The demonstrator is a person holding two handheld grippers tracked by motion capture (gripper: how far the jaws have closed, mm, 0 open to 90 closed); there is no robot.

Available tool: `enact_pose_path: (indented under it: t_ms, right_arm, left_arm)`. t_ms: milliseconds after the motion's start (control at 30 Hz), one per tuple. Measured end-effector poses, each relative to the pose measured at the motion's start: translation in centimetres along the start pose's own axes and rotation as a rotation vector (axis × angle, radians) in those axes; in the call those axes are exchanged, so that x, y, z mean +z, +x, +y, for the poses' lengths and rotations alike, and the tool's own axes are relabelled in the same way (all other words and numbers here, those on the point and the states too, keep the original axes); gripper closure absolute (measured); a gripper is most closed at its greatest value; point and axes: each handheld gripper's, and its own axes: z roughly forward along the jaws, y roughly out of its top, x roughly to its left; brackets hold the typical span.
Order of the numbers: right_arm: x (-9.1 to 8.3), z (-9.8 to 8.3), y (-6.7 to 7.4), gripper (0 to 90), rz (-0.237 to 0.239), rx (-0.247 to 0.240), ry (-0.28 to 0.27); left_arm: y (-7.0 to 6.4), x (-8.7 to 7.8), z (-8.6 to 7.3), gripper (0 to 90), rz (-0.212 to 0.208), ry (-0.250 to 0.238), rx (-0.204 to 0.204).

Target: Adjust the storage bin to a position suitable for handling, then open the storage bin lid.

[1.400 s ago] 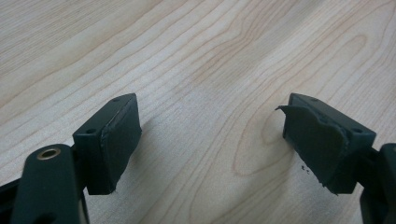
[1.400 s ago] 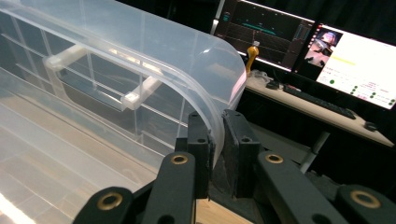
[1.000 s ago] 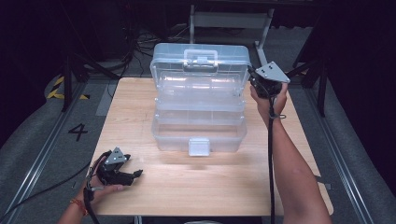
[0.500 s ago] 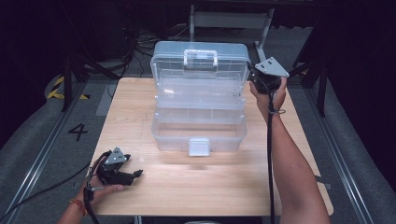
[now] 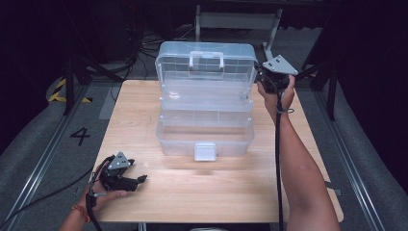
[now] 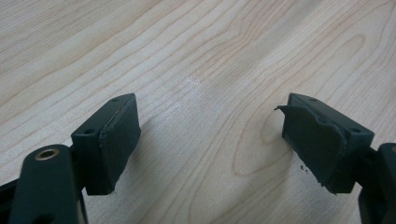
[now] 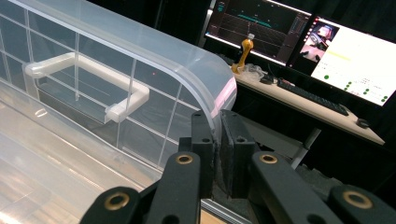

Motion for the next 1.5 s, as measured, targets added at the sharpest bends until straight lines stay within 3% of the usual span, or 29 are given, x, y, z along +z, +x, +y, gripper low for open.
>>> enact_pose_path:
  t_ms: [567, 1500]
  right_arm:
    - [0.5, 0.1, -0.4, 85.7, 0.015, 0.002, 0.004]
    - [3.0, 0.6, -1.3, 86.0, 0.024, 0.038, 0.048]
  left_arm:
    - [0.0, 0.0, 0.0, 19.7, 0.001, 0.000, -0.001]
    - [0.0, 0.1, 0.0, 19.6, -0.003, -0.007, -0.001]
